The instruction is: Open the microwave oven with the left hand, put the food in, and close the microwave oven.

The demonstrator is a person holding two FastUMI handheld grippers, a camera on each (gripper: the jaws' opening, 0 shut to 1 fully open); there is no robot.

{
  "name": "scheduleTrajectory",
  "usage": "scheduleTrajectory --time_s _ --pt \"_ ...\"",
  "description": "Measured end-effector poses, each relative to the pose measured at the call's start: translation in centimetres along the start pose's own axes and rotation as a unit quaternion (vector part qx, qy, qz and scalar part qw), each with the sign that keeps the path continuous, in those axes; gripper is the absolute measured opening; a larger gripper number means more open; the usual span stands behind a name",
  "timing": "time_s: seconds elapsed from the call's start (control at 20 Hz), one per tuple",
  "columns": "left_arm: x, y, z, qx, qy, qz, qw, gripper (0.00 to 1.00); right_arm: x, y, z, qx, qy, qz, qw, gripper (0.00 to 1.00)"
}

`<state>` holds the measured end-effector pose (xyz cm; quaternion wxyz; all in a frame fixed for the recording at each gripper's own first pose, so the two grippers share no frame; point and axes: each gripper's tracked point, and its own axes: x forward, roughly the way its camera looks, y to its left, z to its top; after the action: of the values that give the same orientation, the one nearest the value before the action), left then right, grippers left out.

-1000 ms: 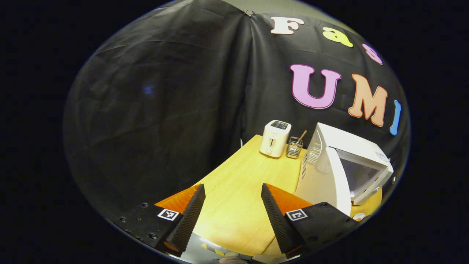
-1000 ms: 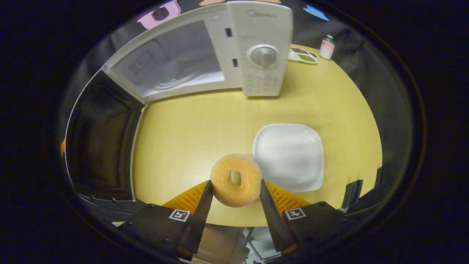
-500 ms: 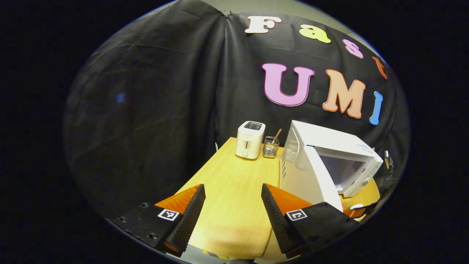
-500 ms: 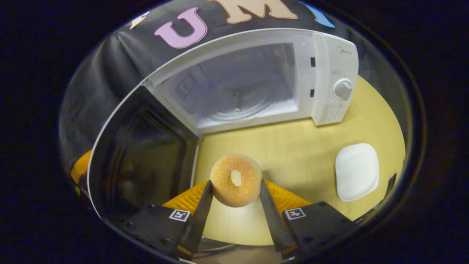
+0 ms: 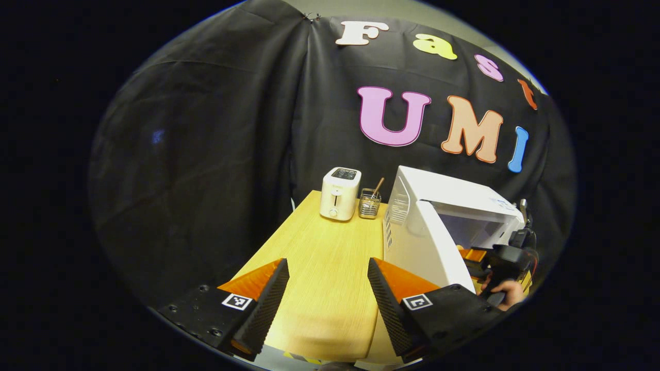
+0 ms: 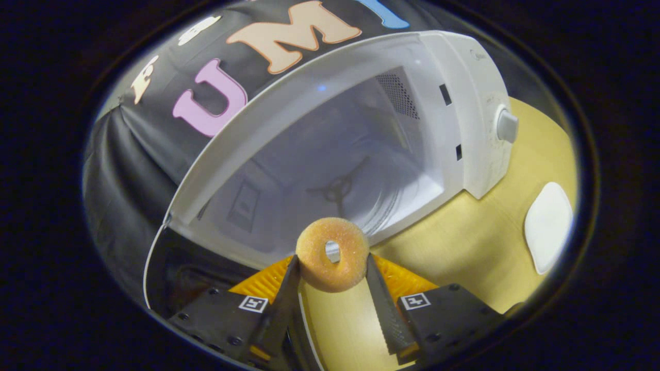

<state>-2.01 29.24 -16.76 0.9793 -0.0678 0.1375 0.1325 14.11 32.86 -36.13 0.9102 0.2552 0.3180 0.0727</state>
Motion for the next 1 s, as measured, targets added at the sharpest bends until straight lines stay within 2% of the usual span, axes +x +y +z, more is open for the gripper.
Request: scheduleTrajectory --time_s 0.2,0.35,0.4,0.45,0.5,0.55,0.65,0.75,0.8,0.9,0.95,1.0 --pt "0.0 0.5 -0.7 0.0 0.013 0.002 1.0 0.9 2.2 0.0 2.2 0.014 -0.035 -0.01 0.999 0.71" --pt "-0.3 1.2 -1.1 0.007 0.023 0.008 1.0 0.9 3.5 0.0 3.2 -0.001 -0.059 -0.016 0.998 0.72" --pt "-0.5 1.4 -1.2 0.011 0.025 0.01 1.0 0.9 3.9 0.1 3.2 -0.003 -0.061 -0.016 0.998 0.8" --pt "-0.5 1.6 -1.3 0.014 0.026 0.011 0.999 0.9 4.4 0.4 3.3 -0.001 -0.064 -0.016 0.998 0.8" --pt "-0.7 1.7 -1.3 0.016 0.027 0.013 0.999 0.9 4.7 0.4 3.5 0.001 -0.069 -0.018 0.997 0.72" --pt "-0.7 1.8 -1.4 0.017 0.03 0.014 0.999 0.9 5.1 0.3 3.5 0.002 -0.07 -0.023 0.997 0.7" --pt "-0.7 1.9 -1.6 0.017 0.034 0.013 0.999 0.9 5.4 -0.1 3.7 0.002 -0.07 -0.031 0.997 0.81" --pt "-0.9 1.6 -1.7 0.016 0.035 0.011 0.999 0.9 4.9 -0.6 4.2 -0.005 -0.078 -0.037 0.996 1.0" --pt "-0.9 1.5 -1.8 0.015 0.037 0.01 0.999 0.9 4.6 -0.7 4.4 -0.009 -0.079 -0.038 0.996 0.91" --pt "-1.0 1.1 -2.2 0.009 0.041 0.006 0.999 0.9 3.5 -1.2 4.8 -0.022 -0.082 -0.041 0.996 0.91" --pt "-0.9 1.1 -2.3 0.005 0.044 0.004 0.999 0.9 2.8 -1.4 5.1 -0.032 -0.084 -0.043 0.995 1.0" --pt "-0.9 1.0 -2.5 0.001 0.047 0.003 0.999 0.9 2.0 -1.6 5.3 -0.042 -0.086 -0.045 0.994 1.0"
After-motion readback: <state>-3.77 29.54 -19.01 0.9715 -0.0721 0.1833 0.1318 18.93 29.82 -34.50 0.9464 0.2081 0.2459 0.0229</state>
